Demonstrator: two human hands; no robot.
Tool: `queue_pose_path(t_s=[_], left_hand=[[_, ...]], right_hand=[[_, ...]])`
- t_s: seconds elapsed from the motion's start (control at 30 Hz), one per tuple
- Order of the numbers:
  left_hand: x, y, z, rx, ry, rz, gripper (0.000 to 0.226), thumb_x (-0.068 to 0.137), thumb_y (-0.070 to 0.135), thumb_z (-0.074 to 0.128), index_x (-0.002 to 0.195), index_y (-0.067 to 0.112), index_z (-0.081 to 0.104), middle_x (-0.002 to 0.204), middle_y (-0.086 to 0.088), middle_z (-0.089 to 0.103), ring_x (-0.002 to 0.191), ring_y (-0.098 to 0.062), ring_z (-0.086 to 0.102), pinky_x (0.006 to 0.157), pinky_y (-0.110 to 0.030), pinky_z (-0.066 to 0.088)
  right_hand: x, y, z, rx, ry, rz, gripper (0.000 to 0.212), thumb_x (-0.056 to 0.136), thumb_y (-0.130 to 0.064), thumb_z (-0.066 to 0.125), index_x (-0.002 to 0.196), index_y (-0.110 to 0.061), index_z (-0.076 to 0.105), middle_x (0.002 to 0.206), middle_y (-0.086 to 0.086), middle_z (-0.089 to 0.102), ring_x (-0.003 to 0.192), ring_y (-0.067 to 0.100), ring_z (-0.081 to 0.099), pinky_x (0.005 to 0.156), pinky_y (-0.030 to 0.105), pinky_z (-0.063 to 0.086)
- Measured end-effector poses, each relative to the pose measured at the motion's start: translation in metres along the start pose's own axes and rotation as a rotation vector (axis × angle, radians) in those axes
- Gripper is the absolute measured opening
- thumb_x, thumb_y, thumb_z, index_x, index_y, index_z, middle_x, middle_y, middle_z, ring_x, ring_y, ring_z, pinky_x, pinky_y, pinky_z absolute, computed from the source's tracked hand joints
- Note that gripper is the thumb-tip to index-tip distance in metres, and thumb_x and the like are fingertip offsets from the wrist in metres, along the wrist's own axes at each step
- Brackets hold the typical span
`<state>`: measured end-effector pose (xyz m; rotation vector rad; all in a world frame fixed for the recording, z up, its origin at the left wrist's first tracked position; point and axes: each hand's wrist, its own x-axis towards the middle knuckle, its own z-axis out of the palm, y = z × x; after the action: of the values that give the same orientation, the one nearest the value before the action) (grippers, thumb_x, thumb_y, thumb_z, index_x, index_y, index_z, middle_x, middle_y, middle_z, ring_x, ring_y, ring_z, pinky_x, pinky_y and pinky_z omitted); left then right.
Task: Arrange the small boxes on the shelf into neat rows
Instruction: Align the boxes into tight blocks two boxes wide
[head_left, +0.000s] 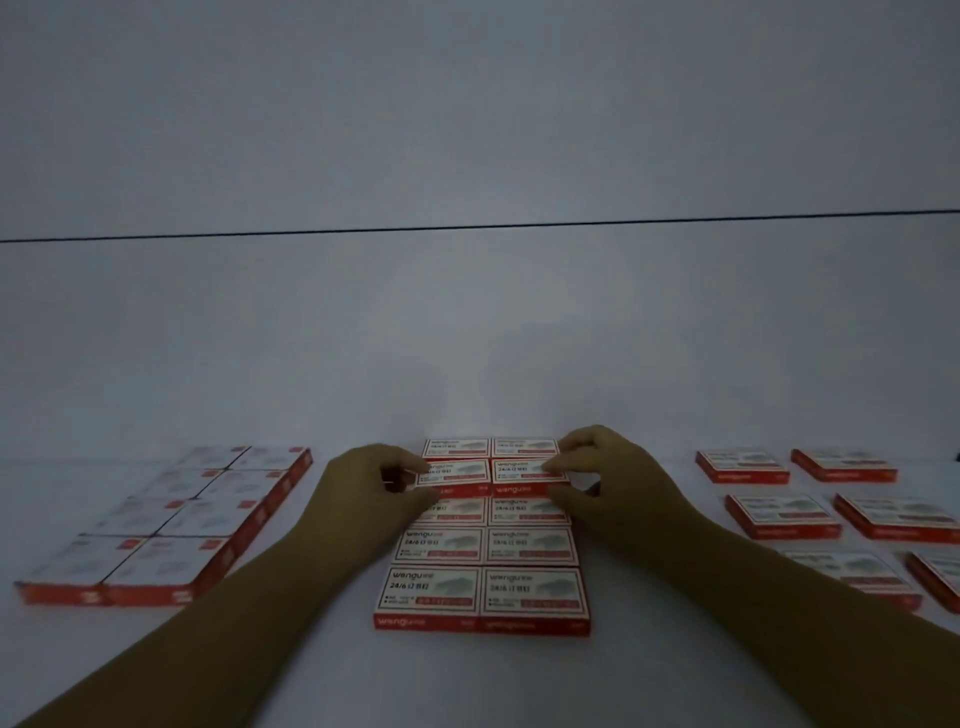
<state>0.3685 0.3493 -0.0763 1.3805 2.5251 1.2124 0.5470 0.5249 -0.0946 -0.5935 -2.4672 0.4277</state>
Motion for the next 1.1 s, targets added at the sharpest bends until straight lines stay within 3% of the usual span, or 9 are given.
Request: queue_pose_path(t_s=[0.07,0.27,0.43,0.63,0.73,0.83,1.0,1.1], left_hand=[[0.002,0.000,0.002,-0.021,0.000,-0.031,0.017,0.072,0.030,0.075,0.077,0.040,0.062,0.075,0.019,0.061,0.066,0.002,0.061,0.049,-0.008,0.041],[0.005,-0.001,0.004,-0.081,-0.002,-0.106,0.030,0.072,0.024,0.076,0.101,0.024,0.069,0.074,0.017,0.064,0.061,0.000,0.064,0.050,-0.009,0.046],[0.005,-0.003,0.007,-0.110,-0.009,-0.121,0.031,0.074,0.025,0.075,0.104,0.024,0.068,0.072,0.012,0.066,0.054,0.001,0.064,0.045,-0.007,0.045],[0.003,0.000,0.004,-0.063,-0.019,-0.101,0.032,0.074,0.028,0.075,0.104,0.022,0.068,0.087,0.008,0.066,0.067,-0.003,0.065,0.054,-0.010,0.045],[0.000,0.014,-0.005,0.069,0.054,0.018,0.032,0.070,0.033,0.077,0.098,0.023,0.068,0.111,0.009,0.051,0.092,-0.008,0.053,0.072,-0.017,0.039],[-0.005,0.044,-0.010,0.167,-0.013,0.248,0.027,0.071,0.036,0.074,0.096,0.031,0.067,0.108,0.015,0.050,0.094,-0.007,0.050,0.081,-0.027,0.042],[-0.023,0.126,0.032,0.138,-0.318,0.549,0.019,0.069,0.037,0.075,0.083,0.043,0.062,0.084,0.020,0.061,0.078,0.002,0.056,0.066,-0.017,0.042],[-0.034,0.166,0.075,0.275,-0.512,0.620,0.040,0.072,0.048,0.070,0.109,0.036,0.059,0.095,0.022,0.056,0.083,0.000,0.053,0.067,-0.014,0.042]], right_hand=[[0.001,0.000,0.003,-0.007,0.014,-0.008,0.033,0.084,-0.037,0.061,0.114,-0.024,0.065,0.112,-0.012,0.050,0.094,-0.001,0.043,0.076,0.008,0.032],[0.000,0.000,0.007,-0.040,0.048,-0.005,0.033,0.084,-0.039,0.061,0.112,-0.024,0.065,0.104,-0.010,0.053,0.087,0.001,0.045,0.068,0.002,0.027],[-0.002,-0.003,0.009,-0.066,0.066,-0.001,0.035,0.082,-0.046,0.061,0.108,-0.023,0.066,0.093,-0.013,0.046,0.081,0.001,0.045,0.064,0.004,0.027],[-0.001,-0.011,0.004,-0.009,0.029,0.018,0.030,0.082,-0.041,0.062,0.106,-0.022,0.065,0.098,-0.009,0.049,0.089,0.008,0.054,0.069,0.011,0.036],[-0.004,-0.014,-0.015,-0.050,-0.113,-0.014,0.042,0.082,-0.042,0.063,0.119,-0.022,0.059,0.118,-0.001,0.053,0.103,0.011,0.051,0.085,0.018,0.035],[-0.018,-0.005,-0.050,-0.149,-0.213,-0.049,0.050,0.083,-0.045,0.061,0.129,-0.029,0.050,0.129,-0.005,0.052,0.111,0.012,0.048,0.088,0.023,0.032],[-0.082,0.042,-0.131,-0.176,-0.126,0.064,0.026,0.081,-0.040,0.066,0.105,-0.034,0.064,0.108,-0.013,0.059,0.088,-0.001,0.050,0.077,0.013,0.037],[-0.126,0.072,-0.168,-0.177,-0.132,0.248,0.017,0.077,-0.036,0.070,0.090,-0.043,0.062,0.101,-0.018,0.055,0.090,0.000,0.054,0.080,0.019,0.042]])
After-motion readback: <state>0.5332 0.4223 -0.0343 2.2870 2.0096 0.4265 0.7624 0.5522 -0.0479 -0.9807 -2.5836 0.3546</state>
